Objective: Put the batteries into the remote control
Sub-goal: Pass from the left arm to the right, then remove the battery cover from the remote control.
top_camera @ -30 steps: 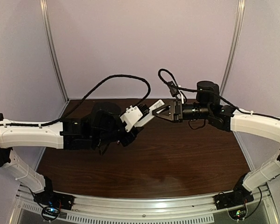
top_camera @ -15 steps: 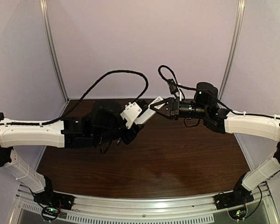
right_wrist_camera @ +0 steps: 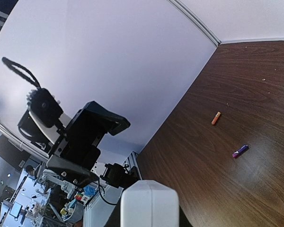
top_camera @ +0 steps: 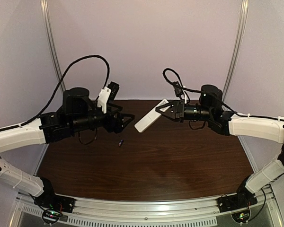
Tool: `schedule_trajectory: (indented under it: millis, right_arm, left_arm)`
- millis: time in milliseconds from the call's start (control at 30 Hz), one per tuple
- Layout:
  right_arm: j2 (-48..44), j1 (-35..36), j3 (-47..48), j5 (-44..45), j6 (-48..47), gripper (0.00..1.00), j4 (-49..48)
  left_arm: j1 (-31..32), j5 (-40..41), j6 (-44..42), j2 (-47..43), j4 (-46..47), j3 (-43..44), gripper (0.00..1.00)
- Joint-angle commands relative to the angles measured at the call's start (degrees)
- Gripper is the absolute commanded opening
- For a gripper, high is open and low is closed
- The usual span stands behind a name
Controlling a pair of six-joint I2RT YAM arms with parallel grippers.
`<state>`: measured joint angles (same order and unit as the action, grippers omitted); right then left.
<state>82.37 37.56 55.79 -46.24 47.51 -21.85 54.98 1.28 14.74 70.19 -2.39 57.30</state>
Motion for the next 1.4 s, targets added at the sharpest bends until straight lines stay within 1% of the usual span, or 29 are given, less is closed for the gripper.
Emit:
schedule_trajectory:
  millis: [0, 100, 233, 467, 567, 733, 833, 900, 1100, 1200, 1367]
  right_arm:
    - [-2.1, -0.12, -2.66, -0.3, -1.47, 0.0, -1.7]
    - [-2.1, -0.11, -4.03, 1.76, -0.97, 0.0, -2.48]
    - [-0.97, -0.13, -5.94, 0.92, 1.77, 0.0, -7.36]
    - [-0.75, -0.12, -7.13, -0.7, 2.74, 0.0, -9.32]
    - [-0.8, -0.12, -7.57, -0.87, 3.39, 0.0, -10.7]
    - [-0.72, -0.12, -8.08, -1.2, 4.53, 0.0, -12.42]
    - [-0.89, -0.12, -8.21, -1.24, 4.57, 0.0, -12.52]
    - [-0.88, -0.12, -8.24, -1.38, 4.59, 0.0, -12.68]
    - [-1.09, -0.12, -8.5, -1.78, 4.61, 0.0, -13.44]
    - [-1.44, -0.38, -8.74, -1.76, 4.81, 0.0, -13.88]
    - [-1.71, -1.2, -8.93, -1.99, 6.04, 0.0, -15.2]
  left_arm:
    - [-2.48, -10.91, 11.2, 0.77, 3.9, -1.65, 0.78]
    - [-2.64, -13.93, 15.87, 3.35, 5.56, -1.16, 0.76]
    - [-3.26, -16.72, 21.34, 6.13, 7.94, -1.05, 0.75]
    - [-3.3, -19.66, 23.05, 9.59, 8.49, -0.29, 0.75]
    - [-3.3, -21.21, 24.2, 11.84, 8.82, 0.49, 0.73]
    - [-3.39, -20.44, 26.13, 13.29, 9.52, 0.54, 0.66]
    - [-3.39, -21.12, 27.11, 13.38, 11.16, 0.13, 0.59]
    - [-3.39, -21.2, 27.81, 13.23, 12.14, -0.39, 0.56]
    - [-5.31, -25.05, 32.54, 12.43, 17.98, -4.2, 0.56]
    - [-6.18, -26.01, 34.26, 12.12, 19.93, -5.31, 0.47]
    - [-6.21, -26.16, 32.53, 12.32, 17.78, -4.65, 0.4]
